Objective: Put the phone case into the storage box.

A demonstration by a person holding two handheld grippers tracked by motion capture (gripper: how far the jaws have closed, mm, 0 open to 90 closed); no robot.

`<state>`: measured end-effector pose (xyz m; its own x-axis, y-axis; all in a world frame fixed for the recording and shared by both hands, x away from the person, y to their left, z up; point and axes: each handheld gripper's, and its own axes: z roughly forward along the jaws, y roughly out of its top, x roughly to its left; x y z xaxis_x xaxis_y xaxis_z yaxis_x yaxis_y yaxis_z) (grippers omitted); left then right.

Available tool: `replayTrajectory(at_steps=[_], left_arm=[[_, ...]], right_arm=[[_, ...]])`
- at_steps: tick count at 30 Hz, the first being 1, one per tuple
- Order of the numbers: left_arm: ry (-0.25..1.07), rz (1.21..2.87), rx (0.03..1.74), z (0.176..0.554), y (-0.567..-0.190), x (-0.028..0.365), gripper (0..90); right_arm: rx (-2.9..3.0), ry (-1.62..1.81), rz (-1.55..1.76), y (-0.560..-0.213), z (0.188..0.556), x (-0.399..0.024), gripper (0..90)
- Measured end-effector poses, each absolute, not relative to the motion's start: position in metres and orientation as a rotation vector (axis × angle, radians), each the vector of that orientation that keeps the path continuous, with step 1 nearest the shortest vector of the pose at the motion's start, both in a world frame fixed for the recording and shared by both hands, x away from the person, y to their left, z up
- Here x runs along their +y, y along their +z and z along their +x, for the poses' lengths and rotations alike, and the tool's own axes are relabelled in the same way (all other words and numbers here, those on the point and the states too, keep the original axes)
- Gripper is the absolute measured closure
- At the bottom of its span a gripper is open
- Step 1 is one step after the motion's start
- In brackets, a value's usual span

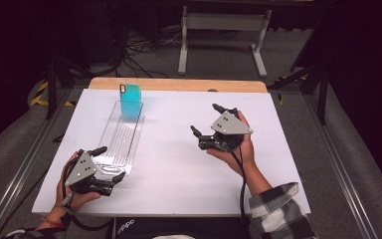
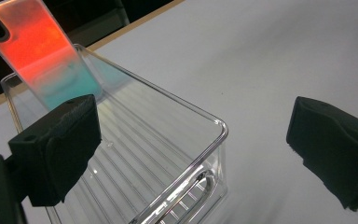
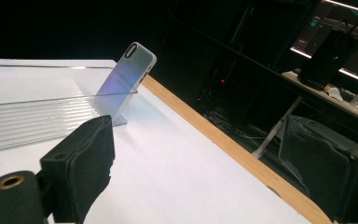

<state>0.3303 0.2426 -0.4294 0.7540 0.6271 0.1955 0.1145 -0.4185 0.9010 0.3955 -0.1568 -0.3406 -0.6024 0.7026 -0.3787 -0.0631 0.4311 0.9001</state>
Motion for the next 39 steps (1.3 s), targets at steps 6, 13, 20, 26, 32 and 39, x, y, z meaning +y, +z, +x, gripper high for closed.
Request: replayTrajectory(at_steps=[6,13,20,26,32,39], left_arm=[[0.652,1.944,0.56,0.33,-0.429,0.243,3.6],[0.648,1.941,0.56,0.33,-0.429,0.243,3.6],[0.657,1.937,0.559,0.33,-0.428,0.242,3.6],[0.656,1.942,0.551,0.331,-0.428,0.242,3.5],[0.656,1.935,0.555,0.331,-0.428,0.241,3.6],[0.655,1.94,0.556,0.33,-0.428,0.241,3.6]], right_arm=[[1.9,1.234,0.533,-0.342,0.389,-0.161,11.1],[1.904,1.234,0.525,-0.343,0.38,-0.166,11.2],[1.906,1.228,0.52,-0.344,0.374,-0.172,11.1],[1.909,1.218,0.516,-0.345,0.367,-0.177,11.2],[1.909,1.206,0.509,-0.348,0.363,-0.182,11.1],[1.924,1.191,0.507,-0.353,0.356,-0.19,11.1]])
